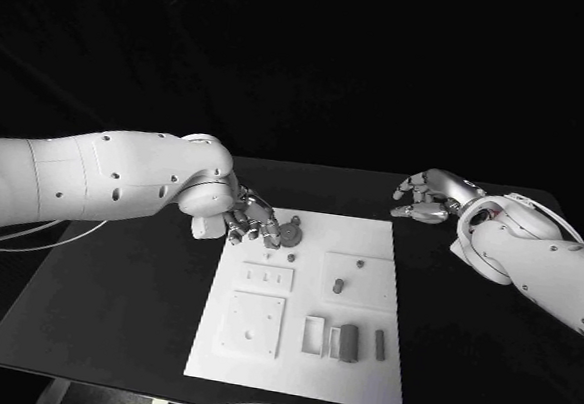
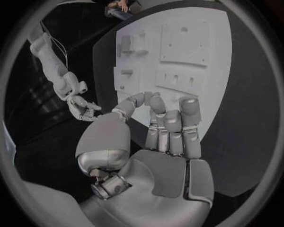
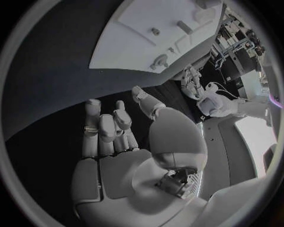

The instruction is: Assemble the parts on the task board

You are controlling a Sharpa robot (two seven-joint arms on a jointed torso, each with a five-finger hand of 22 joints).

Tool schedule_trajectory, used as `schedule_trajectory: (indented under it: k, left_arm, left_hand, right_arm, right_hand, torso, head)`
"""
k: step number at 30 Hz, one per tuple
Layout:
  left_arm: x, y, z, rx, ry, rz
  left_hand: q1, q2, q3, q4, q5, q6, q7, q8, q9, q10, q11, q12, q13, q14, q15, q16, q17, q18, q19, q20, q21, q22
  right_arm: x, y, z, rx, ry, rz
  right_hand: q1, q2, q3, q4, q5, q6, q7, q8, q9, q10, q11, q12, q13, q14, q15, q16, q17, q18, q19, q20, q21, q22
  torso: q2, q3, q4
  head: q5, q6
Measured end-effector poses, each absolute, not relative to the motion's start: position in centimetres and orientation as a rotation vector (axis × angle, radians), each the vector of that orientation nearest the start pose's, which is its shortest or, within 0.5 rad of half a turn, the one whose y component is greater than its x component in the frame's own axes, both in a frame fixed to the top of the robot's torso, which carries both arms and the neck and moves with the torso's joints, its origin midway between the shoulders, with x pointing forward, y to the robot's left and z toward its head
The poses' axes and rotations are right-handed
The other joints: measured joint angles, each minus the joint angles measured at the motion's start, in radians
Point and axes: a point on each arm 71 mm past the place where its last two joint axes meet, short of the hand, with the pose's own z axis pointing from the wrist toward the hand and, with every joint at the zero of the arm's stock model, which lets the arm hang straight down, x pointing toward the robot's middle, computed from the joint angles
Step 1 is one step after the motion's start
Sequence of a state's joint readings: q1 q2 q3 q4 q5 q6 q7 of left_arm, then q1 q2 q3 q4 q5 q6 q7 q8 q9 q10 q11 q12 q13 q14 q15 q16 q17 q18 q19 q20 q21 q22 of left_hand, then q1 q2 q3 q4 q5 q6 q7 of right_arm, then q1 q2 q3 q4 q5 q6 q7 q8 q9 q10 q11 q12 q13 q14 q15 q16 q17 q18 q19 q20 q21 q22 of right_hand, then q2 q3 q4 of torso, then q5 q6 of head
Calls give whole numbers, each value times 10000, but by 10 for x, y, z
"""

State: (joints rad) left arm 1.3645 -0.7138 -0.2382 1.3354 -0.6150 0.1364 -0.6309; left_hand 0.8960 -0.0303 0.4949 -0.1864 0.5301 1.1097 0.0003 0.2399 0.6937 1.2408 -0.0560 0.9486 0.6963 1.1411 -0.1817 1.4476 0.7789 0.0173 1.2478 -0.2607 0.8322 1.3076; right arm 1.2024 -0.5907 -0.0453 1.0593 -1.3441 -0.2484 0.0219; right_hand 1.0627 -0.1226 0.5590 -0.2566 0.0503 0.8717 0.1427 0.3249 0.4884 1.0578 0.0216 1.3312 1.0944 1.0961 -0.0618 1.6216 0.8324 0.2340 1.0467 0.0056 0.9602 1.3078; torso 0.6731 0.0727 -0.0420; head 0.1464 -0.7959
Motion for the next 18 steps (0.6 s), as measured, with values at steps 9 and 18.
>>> schedule_trajectory:
  k: [9,18]
  left_arm:
    - [503,216,-250,-5426,25453,-2984]
    - [503,214,-261,-5165,25595,-2623]
  left_hand:
    - [-80,31,3,-2,227,68,-1,4,0,72,-1,83,-21,70,-1,37,-21,2,123,52,38,-1]
    - [-216,78,6,-5,304,110,-4,12,14,129,-18,91,-20,137,-1,39,-21,4,125,54,39,-2]
  right_arm:
    - [559,-197,-212,-597,17174,6198]
    - [556,-190,-211,-656,17137,6437]
  right_hand:
    - [11,-10,0,0,0,-17,-11,0,-1,-4,-1,0,-9,-35,-34,0,-10,1,-13,13,0,-1]
    - [10,-10,30,-30,0,-18,-11,0,9,-5,-1,0,-18,-34,-33,-37,-9,0,-17,18,0,-1]
  torso:
    - [18,-8,-13]
    - [25,-8,-16]
  head:
    - [14,-178]
    - [-12,-360]
